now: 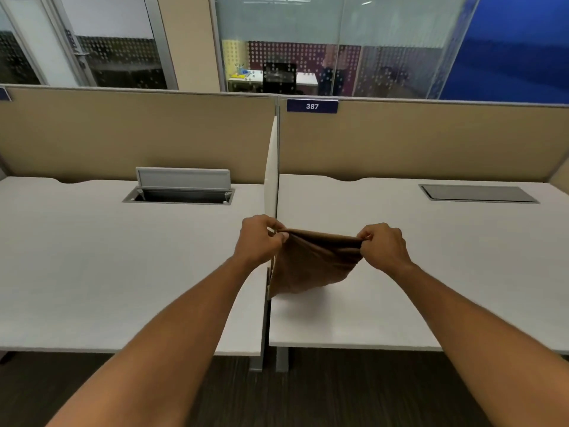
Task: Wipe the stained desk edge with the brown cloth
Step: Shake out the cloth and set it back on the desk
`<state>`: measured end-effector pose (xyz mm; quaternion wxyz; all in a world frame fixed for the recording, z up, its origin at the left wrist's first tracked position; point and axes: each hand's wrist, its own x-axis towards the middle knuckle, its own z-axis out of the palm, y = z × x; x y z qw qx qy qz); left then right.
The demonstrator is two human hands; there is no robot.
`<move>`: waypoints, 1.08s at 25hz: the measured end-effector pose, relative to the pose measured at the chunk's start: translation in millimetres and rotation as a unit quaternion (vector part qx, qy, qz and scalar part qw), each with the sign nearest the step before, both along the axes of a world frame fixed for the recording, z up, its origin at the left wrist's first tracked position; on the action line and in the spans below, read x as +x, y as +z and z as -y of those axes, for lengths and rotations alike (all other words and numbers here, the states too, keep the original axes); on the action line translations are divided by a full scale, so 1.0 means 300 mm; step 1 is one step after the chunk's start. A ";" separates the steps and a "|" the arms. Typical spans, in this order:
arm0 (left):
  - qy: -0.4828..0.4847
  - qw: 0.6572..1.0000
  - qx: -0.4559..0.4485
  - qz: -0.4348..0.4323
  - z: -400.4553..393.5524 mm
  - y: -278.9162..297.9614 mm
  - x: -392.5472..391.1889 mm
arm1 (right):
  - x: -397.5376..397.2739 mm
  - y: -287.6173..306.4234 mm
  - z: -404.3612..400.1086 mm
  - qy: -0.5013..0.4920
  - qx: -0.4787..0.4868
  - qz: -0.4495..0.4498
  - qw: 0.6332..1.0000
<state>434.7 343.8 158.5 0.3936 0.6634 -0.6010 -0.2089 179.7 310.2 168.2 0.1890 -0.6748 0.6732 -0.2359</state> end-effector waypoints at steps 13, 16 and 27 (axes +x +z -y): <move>-0.079 0.990 -0.069 0.092 0.256 0.248 -0.010 | -0.140 0.302 0.136 0.014 -0.031 0.053 0.998; -0.087 0.988 -0.074 0.104 0.302 0.287 -0.060 | -0.203 0.326 0.158 0.013 -0.071 0.029 0.997; -0.074 0.987 -0.041 0.135 0.442 0.427 -0.405 | -0.586 0.429 0.345 0.020 -0.140 -0.059 0.988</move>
